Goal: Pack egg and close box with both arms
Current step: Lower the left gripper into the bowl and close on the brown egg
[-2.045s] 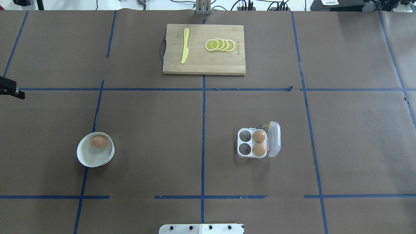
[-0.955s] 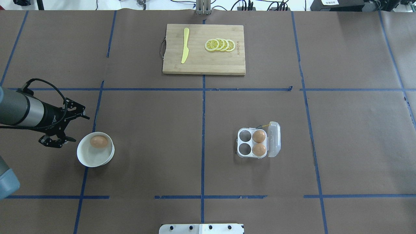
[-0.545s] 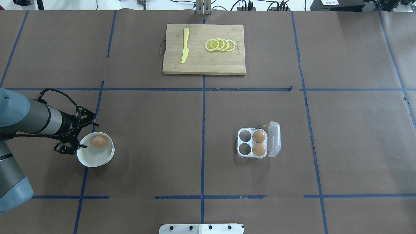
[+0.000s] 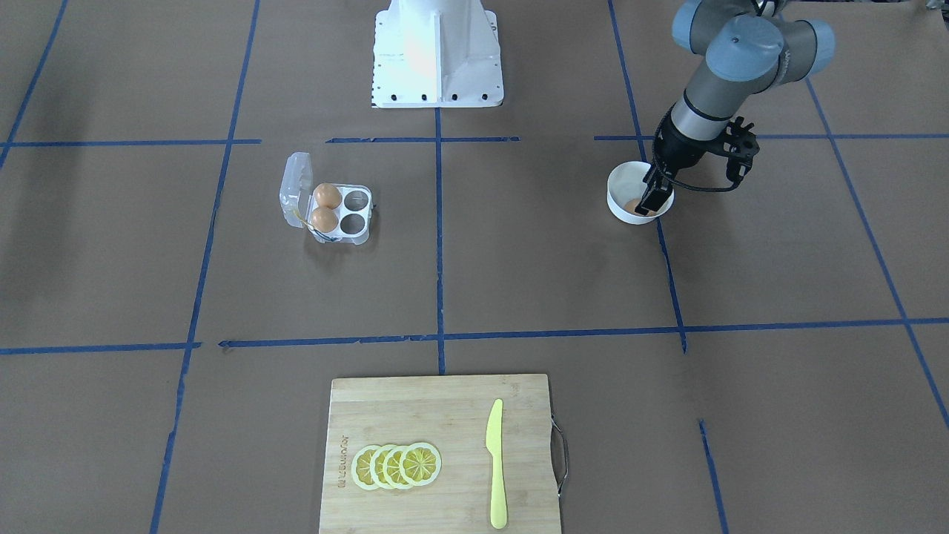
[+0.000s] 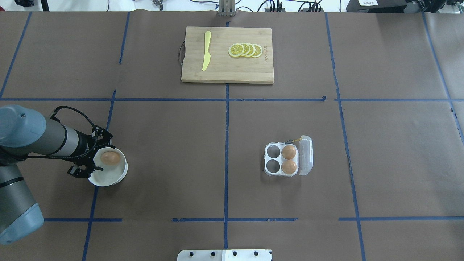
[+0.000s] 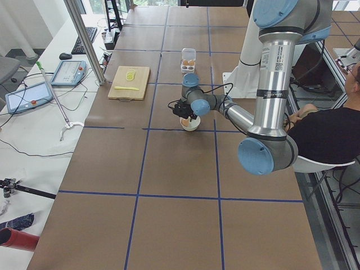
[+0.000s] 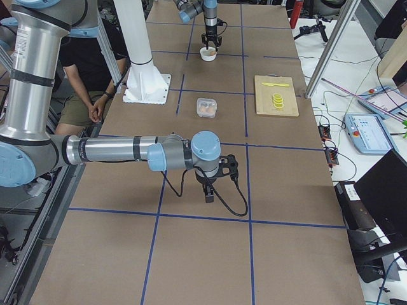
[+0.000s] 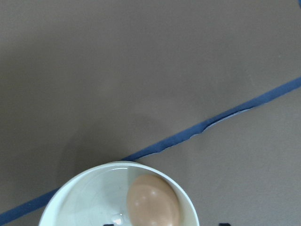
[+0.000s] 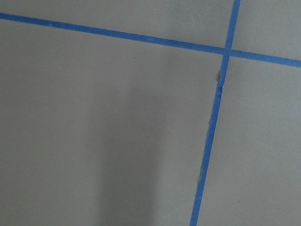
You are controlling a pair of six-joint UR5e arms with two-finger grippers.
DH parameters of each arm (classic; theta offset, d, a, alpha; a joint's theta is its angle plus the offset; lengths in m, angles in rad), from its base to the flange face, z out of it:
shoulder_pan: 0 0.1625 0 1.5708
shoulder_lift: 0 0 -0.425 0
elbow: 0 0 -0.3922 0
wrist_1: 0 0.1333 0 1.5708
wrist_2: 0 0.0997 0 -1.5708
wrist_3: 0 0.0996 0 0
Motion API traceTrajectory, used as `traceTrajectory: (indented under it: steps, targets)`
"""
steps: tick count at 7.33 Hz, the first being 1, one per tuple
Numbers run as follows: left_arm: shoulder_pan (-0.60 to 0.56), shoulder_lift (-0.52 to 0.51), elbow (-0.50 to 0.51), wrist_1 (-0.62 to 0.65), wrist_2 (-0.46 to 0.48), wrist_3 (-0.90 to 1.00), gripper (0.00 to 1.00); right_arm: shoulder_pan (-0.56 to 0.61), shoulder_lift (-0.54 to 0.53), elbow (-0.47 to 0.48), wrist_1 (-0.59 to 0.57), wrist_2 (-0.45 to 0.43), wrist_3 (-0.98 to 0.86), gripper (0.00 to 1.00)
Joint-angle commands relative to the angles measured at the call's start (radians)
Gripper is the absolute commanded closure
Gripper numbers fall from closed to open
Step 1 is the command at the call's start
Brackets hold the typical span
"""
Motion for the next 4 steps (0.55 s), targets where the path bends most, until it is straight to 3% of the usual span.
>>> traceTrajectory:
  steps: [1, 4]
  targets:
    - [0.013, 0.001, 0.016, 0.001, 0.001, -0.003, 0.26, 0.000, 0.000, 0.000, 0.000, 0.001, -0.001, 0.00]
    - [0.013, 0.001, 0.019, 0.001, 0.001, -0.003, 0.28, 0.000, 0.000, 0.000, 0.002, 0.011, -0.001, 0.00]
